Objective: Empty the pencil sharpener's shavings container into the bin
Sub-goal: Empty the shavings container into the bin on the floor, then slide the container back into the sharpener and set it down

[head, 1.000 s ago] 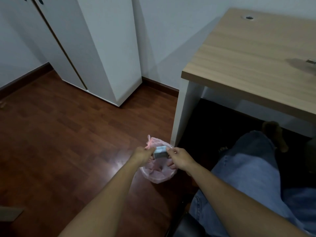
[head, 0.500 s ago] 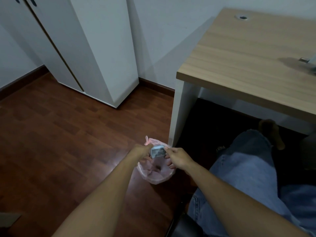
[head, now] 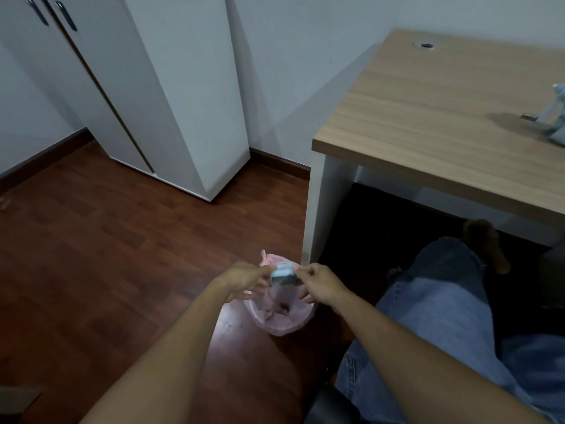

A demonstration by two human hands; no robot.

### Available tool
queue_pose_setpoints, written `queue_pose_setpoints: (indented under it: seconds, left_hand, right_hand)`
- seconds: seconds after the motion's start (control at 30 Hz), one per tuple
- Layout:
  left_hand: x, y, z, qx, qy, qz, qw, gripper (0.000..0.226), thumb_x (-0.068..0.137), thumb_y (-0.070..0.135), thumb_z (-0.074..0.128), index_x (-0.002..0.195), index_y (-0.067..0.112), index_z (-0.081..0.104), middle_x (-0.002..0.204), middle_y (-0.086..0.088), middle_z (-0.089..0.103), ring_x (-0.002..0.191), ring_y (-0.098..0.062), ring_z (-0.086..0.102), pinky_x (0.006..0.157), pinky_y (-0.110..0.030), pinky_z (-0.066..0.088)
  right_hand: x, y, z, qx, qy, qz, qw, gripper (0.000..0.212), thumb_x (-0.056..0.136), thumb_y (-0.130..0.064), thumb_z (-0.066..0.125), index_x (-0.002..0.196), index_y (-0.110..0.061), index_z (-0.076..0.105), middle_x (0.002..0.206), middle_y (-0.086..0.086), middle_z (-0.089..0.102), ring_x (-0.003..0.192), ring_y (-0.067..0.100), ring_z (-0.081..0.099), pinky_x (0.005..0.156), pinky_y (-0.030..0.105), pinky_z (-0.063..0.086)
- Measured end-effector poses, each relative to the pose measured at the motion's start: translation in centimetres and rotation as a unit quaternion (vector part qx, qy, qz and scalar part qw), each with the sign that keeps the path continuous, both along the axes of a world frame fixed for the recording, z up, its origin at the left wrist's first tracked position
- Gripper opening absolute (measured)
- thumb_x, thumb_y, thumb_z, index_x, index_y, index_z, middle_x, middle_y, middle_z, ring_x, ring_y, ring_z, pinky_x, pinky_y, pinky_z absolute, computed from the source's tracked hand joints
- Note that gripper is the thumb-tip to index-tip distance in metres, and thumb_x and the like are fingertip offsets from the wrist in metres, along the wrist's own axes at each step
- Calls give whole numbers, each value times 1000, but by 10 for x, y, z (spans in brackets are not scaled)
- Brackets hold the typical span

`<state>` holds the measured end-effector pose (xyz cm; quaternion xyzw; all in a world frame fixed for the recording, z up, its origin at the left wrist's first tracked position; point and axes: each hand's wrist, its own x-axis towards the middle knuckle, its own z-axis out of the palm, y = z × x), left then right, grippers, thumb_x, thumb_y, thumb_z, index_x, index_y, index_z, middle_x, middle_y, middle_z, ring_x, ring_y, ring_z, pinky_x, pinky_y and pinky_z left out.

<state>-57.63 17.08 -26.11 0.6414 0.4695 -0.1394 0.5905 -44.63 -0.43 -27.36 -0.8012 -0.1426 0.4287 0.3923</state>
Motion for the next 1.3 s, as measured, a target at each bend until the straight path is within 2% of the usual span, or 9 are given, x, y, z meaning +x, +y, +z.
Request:
queue_pose_setpoints:
  seconds: [0.1, 0.2, 0.3, 0.37, 0.47, 0.63, 0.87, 0.97, 1.3]
  left_hand:
    - [-10, 8, 0, -24, -50, -18, 998, 45, 90, 44, 87, 127, 20, 80, 117, -1, 85, 120, -26, 78, 102, -40, 61]
    - [-19, 12, 6, -30, -95, -21, 995, 53, 89, 26, 91, 139, 25, 75, 125, 3, 83, 126, -24, 75, 103, -38, 60]
    - [-25, 15, 20, -30, -140, -35, 989, 57, 86, 16, 94, 139, 25, 76, 131, 4, 81, 125, -19, 77, 112, -41, 59]
    - [-28, 18, 34, -21, -163, -36, 986, 56, 86, 11, 93, 138, 24, 77, 131, 1, 81, 116, -14, 80, 103, -33, 64]
    - [-29, 26, 56, 17, -176, -50, 983, 56, 86, 14, 93, 137, 31, 76, 130, 8, 79, 109, -5, 81, 93, -25, 64]
    - [-29, 49, 102, 83, -214, -45, 972, 57, 82, 21, 96, 134, 36, 78, 134, 5, 79, 120, -16, 79, 108, -44, 61]
    - [-17, 71, 181, 116, -317, 0, 941, 45, 88, 17, 89, 130, 31, 80, 133, -15, 79, 111, -20, 77, 112, -47, 56]
    - [-8, 72, 215, 151, -353, -3, 923, 44, 90, 16, 88, 132, 28, 78, 139, -3, 77, 115, -16, 77, 107, -44, 58]
    - [51, 39, 287, 196, -448, -30, 872, 46, 93, 26, 87, 138, 24, 76, 130, 1, 81, 121, -24, 76, 101, -41, 61]
  right_hand:
    - [0, -2, 4, 15, 5, 7, 1000, 40, 105, -36, 72, 136, -12, 63, 107, 0, 73, 71, 11, 73, 65, 26, 60]
    - [2, -1, 7, 48, 9, 32, 998, 54, 100, -21, 81, 147, -11, 58, 120, -3, 68, 79, 8, 70, 65, 20, 59]
    - [4, 0, 14, 71, -22, 63, 995, 61, 96, -20, 85, 151, -13, 60, 126, -5, 68, 81, 5, 68, 59, 14, 55]
    - [5, 3, 21, 86, -33, 73, 993, 60, 95, -20, 86, 150, -15, 63, 117, -4, 72, 75, 5, 67, 57, 13, 55]
    - [7, 11, 39, 116, -51, 87, 988, 60, 96, -19, 85, 150, -20, 62, 122, -7, 70, 81, 7, 70, 59, 12, 56]
    - [12, 33, 83, 170, -88, 96, 977, 63, 96, -23, 85, 153, -24, 60, 143, 0, 68, 107, 16, 76, 85, 32, 67]
    - [30, 70, 173, 247, -169, 100, 949, 59, 97, -34, 83, 152, -28, 61, 136, 7, 74, 97, 17, 71, 69, 26, 56]
    - [36, 74, 216, 274, -177, 97, 940, 57, 99, -32, 82, 152, -23, 62, 129, 5, 77, 77, 13, 73, 67, 31, 62]
    - [75, 19, 314, 279, -306, 99, 905, 57, 103, -37, 75, 156, -23, 59, 141, -6, 71, 91, 17, 79, 70, 26, 65]
